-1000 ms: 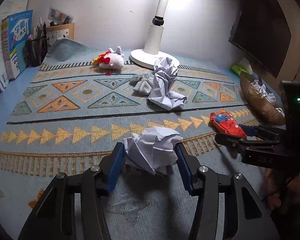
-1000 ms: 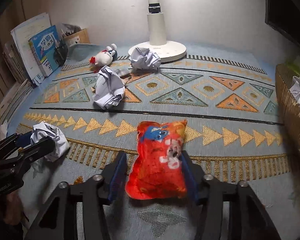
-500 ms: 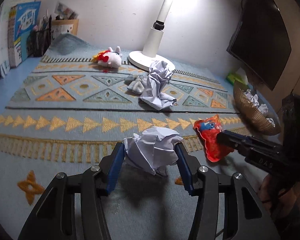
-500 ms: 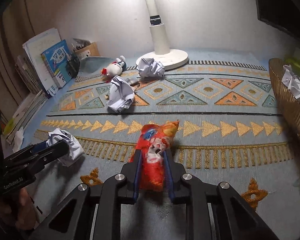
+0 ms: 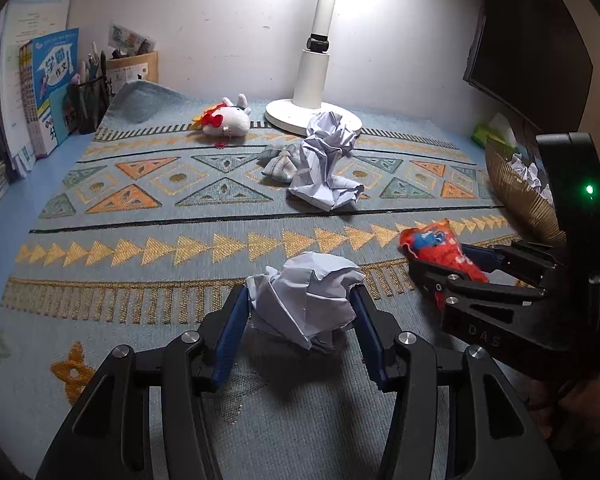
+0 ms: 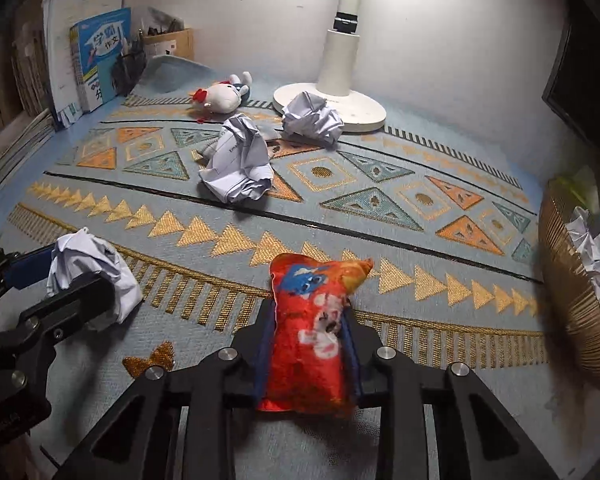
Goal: Organize objects
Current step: 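Carry the paper ball and red snack bag into the amber bowl and open both tools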
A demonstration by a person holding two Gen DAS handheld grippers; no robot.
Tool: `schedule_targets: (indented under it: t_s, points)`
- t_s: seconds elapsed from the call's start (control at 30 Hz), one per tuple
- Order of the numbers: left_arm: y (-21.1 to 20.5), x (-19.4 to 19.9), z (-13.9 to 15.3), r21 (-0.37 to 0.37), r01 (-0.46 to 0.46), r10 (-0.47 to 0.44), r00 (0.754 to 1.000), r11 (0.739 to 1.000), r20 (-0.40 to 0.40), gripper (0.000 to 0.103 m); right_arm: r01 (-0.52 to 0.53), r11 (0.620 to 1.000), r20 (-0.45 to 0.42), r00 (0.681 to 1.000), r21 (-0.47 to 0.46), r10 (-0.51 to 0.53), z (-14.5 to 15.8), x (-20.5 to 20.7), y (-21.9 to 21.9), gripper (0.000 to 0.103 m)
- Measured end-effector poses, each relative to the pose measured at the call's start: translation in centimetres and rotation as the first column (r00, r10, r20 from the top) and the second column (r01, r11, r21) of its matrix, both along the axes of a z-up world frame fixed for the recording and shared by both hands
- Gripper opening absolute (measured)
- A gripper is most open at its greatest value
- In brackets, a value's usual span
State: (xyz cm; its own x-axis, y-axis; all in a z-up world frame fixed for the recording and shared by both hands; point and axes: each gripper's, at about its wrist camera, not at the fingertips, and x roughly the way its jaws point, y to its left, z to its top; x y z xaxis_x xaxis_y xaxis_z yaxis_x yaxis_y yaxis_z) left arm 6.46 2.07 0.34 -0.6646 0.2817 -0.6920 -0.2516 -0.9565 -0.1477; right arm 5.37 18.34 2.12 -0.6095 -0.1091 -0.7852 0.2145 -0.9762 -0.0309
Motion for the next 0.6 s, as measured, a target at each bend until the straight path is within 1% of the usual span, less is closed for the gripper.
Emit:
schedule_targets:
  t_s: [0.03, 0.07, 0.1, 0.13, 0.17, 0.2, 0.27, 0.33, 0.4, 0.43, 0.5, 0.53, 0.6]
  points:
    - [0.0, 0.0, 0.0, 0.004, 0.0, 0.0, 1.0, 1.0, 0.003, 0.049, -0.017, 0.995, 0.027, 0.999, -0.097, 0.02, 0.2, 0.3, 0.8, 0.027]
    - [0.0, -0.1, 0.0, 0.006, -0.001, 0.001, 1.0, 1.0, 0.005, 0.049, -0.022, 0.982, 0.052, 0.998, -0.186, 0.032, 0.3, 0.7, 1.7, 0.027]
    - [0.0, 0.0, 0.0, 0.004, -0.004, 0.004, 1.0, 1.0, 0.003, 0.049, -0.022, 0.967, 0.06, 0.997, -0.255, 0.038, 0.6, 1.2, 2.5, 0.027]
    - [0.1, 0.2, 0.2, -0.005, -0.013, 0.013, 1.0, 1.0, -0.004, 0.049, -0.022, 0.954, 0.052, 0.998, -0.3, 0.039, 1.1, 1.7, 3.6, 0.027]
    - [0.3, 0.5, 0.4, -0.016, -0.02, 0.019, 1.0, 1.0, -0.019, 0.049, -0.02, 0.948, 0.034, 0.999, -0.319, 0.032, 1.8, 2.3, 4.5, 0.027]
    - [0.5, 0.8, 0.6, -0.004, -0.017, 0.017, 0.999, 1.0, -0.027, 0.049, -0.012, 0.945, 0.012, 1.0, -0.326, 0.017, 2.7, 2.8, 5.5, 0.027]
    - [1.4, 1.3, 1.6, 0.045, 0.006, -0.005, 0.999, 0.999, -0.036, 0.049, 0.015, 0.937, -0.028, 0.999, -0.348, -0.027, 4.9, 3.7, 8.0, 0.027]
    - [3.3, 1.9, 3.3, 0.064, 0.046, -0.041, 0.996, 0.997, -0.078, 0.049, 0.044, 0.928, -0.079, 0.994, -0.371, -0.079, 7.4, 4.6, 11.0, 0.027]
    - [5.7, 2.1, 5.4, 0.071, 0.099, -0.09, 0.988, 0.993, -0.127, 0.049, 0.083, 0.93, -0.149, 0.978, -0.359, -0.145, 10.2, 5.7, 14.0, 0.027]
    - [7.0, 2.1, 6.4, 0.077, 0.126, -0.114, 0.982, 0.989, -0.148, 0.049, 0.113, 0.932, -0.188, 0.964, -0.344, -0.186, 11.5, 6.4, 15.6, 0.027]
    - [9.8, 1.9, 8.4, 0.104, 0.189, -0.169, 0.969, 0.976, -0.182, 0.049, 0.19, 0.93, -0.256, 0.927, -0.314, -0.276, 14.0, 7.6, 18.6, 0.027]
    - [11.2, 1.5, 9.3, 0.12, 0.221, -0.196, 0.962, 0.968, -0.192, 0.049, 0.231, 0.924, -0.284, 0.904, -0.305, -0.32, 15.0, 8.0, 20.1, 0.027]
    - [14.3, 0.8, 10.9, 0.145, 0.279, -0.246, 0.946, 0.949, -0.21, 0.049, 0.307, 0.906, -0.313, 0.864, -0.292, -0.394, 16.4, 8.4, 23.3, 0.027]
